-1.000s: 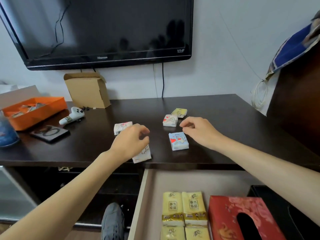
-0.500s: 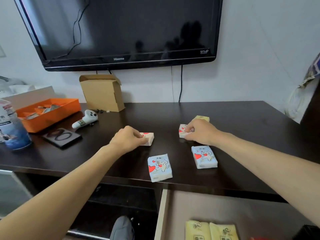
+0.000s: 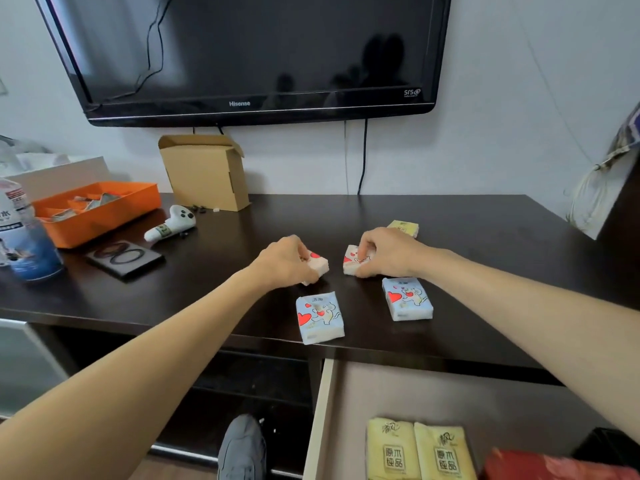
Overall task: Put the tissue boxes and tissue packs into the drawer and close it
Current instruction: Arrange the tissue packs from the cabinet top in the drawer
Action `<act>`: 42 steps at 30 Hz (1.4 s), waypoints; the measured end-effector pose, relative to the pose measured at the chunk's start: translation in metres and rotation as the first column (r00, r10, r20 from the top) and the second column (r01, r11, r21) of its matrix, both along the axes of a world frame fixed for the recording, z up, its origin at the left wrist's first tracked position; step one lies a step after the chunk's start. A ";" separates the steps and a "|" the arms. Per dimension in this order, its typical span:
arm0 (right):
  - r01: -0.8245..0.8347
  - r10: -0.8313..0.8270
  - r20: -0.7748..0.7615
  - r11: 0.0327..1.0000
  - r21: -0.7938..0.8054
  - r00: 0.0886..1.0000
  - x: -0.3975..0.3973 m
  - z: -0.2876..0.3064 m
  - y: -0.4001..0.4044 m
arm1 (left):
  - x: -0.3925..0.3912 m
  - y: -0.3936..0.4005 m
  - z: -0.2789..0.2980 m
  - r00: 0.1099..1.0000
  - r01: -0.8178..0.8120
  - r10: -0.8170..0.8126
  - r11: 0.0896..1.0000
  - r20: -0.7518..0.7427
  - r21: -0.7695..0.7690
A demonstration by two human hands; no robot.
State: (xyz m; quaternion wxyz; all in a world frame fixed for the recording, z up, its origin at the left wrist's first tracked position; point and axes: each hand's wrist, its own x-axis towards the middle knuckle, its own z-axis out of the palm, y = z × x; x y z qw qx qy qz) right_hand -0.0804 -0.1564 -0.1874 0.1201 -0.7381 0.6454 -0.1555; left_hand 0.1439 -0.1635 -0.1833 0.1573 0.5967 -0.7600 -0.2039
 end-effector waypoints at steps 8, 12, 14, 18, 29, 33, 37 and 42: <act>0.042 0.024 0.255 0.967 -0.252 0.966 -0.009 0.023 0.078 | 0.002 0.079 0.032 0.962 0.182 -0.219 0.961 -0.166 -0.210; 0.045 0.027 0.330 0.977 -0.210 0.944 -0.020 0.013 0.149 | 0.003 0.133 0.022 0.941 0.270 -0.307 0.934 -0.145 -0.233; 0.017 0.042 0.319 0.983 -0.180 0.947 -0.022 0.001 0.184 | 0.003 0.159 0.008 0.929 0.313 -0.347 0.922 -0.127 -0.228; -0.082 0.098 0.225 0.993 -0.082 0.969 -0.020 -0.017 0.248 | 0.006 0.203 -0.024 0.872 0.464 -0.475 0.879 -0.115 -0.110; -0.160 0.173 -0.188 0.983 0.086 0.967 -0.006 -0.041 0.332 | 0.005 0.264 -0.070 0.745 0.662 -0.653 0.748 0.135 -0.034; -0.192 0.205 -0.258 0.979 0.074 0.944 -0.003 -0.049 0.330 | 0.001 0.267 -0.076 0.717 0.696 -0.676 0.708 0.167 -0.123; -0.214 0.233 -0.258 0.972 0.097 0.938 0.002 -0.055 0.331 | -0.001 0.266 -0.085 0.685 0.727 -0.689 0.670 0.237 -0.151; -0.200 0.223 -0.286 0.974 0.110 0.932 0.009 -0.058 0.329 | -0.003 0.264 -0.096 0.675 0.735 -0.683 0.651 0.279 -0.188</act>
